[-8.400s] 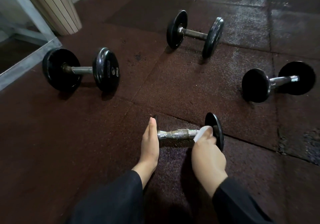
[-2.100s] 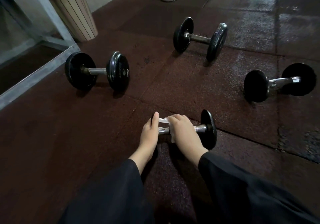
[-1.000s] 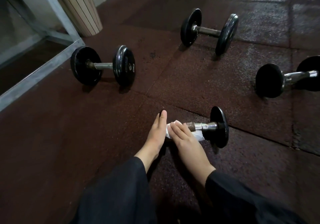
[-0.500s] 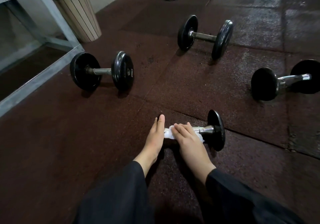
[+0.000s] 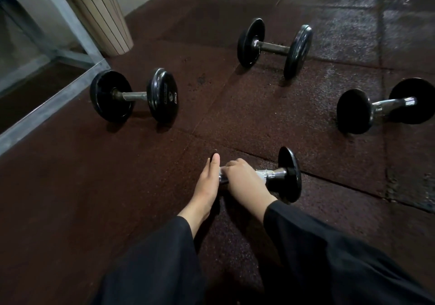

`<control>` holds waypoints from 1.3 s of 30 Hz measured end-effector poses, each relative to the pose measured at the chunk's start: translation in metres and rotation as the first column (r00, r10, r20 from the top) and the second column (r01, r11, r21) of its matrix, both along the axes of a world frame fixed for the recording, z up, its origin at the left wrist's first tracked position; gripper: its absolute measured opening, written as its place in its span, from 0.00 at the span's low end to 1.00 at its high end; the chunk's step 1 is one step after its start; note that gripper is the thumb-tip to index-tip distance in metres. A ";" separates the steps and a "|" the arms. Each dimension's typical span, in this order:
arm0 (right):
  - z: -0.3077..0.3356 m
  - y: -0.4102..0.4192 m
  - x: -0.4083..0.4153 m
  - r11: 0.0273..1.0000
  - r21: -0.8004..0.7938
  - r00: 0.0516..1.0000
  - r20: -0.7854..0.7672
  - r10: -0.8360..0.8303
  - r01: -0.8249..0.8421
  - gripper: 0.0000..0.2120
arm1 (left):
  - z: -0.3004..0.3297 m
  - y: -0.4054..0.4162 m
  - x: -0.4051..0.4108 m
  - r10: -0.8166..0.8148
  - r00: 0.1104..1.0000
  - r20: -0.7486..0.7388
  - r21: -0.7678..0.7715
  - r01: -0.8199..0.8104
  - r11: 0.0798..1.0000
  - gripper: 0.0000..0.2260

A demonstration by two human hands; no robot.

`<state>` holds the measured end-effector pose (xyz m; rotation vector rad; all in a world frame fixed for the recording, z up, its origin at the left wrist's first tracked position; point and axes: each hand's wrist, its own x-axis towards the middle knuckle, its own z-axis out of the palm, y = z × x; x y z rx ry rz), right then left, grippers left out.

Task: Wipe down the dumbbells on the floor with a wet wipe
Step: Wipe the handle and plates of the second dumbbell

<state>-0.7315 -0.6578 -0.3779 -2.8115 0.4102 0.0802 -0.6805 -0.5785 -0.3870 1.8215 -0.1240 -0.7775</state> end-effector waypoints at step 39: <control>0.000 -0.005 -0.041 0.974 -0.135 0.972 0.175 -0.159 0.184 0.16 | 0.002 0.001 -0.002 -0.002 1.000 0.026 0.004 0.002 1.000 0.28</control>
